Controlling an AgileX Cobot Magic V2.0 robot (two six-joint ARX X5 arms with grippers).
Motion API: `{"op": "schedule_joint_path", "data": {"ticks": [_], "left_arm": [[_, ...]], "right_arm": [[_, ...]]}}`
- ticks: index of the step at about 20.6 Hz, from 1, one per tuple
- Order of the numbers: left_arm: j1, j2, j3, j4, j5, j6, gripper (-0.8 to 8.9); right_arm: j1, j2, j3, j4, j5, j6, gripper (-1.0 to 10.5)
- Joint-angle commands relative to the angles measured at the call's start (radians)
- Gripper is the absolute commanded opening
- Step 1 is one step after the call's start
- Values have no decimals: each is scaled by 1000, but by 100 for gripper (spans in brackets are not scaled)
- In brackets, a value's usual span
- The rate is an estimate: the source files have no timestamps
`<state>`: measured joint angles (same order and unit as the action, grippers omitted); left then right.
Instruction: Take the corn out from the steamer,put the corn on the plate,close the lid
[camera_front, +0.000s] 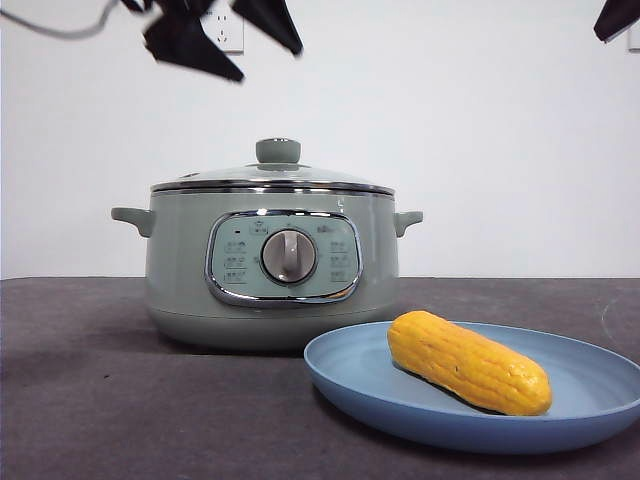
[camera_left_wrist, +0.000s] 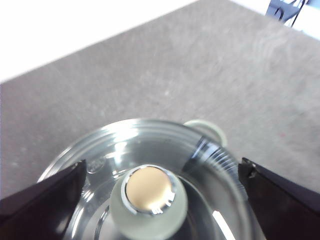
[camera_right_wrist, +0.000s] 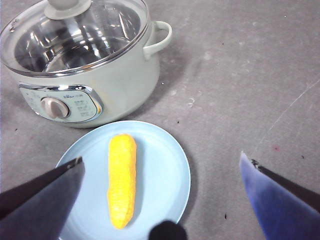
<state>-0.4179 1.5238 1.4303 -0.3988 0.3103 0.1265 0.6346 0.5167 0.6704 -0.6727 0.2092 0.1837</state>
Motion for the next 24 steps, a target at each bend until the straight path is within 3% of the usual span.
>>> {"op": "schedule_joint_path", "data": {"ticks": [1, 5, 10, 18, 21, 24], "left_arm": [[1, -48, 23, -113, 7, -3, 562], [1, -132, 49, -319, 11, -3, 562], [1, -228, 51, -555, 30, 2, 561], [0, -311, 51, -764, 102, 8, 554], [0, -316, 51, -798, 116, 9, 392], [0, -316, 51, -810, 114, 9, 169]], "right_arm": [[1, -2, -8, 5, -4, 2, 565], [1, -2, -8, 4, -43, -1, 564], [1, 0, -8, 1, -151, -7, 563], [1, 0, -8, -56, -294, -19, 563], [1, 0, -8, -80, -315, -19, 555], [1, 0, -8, -100, -315, -19, 420]]}}
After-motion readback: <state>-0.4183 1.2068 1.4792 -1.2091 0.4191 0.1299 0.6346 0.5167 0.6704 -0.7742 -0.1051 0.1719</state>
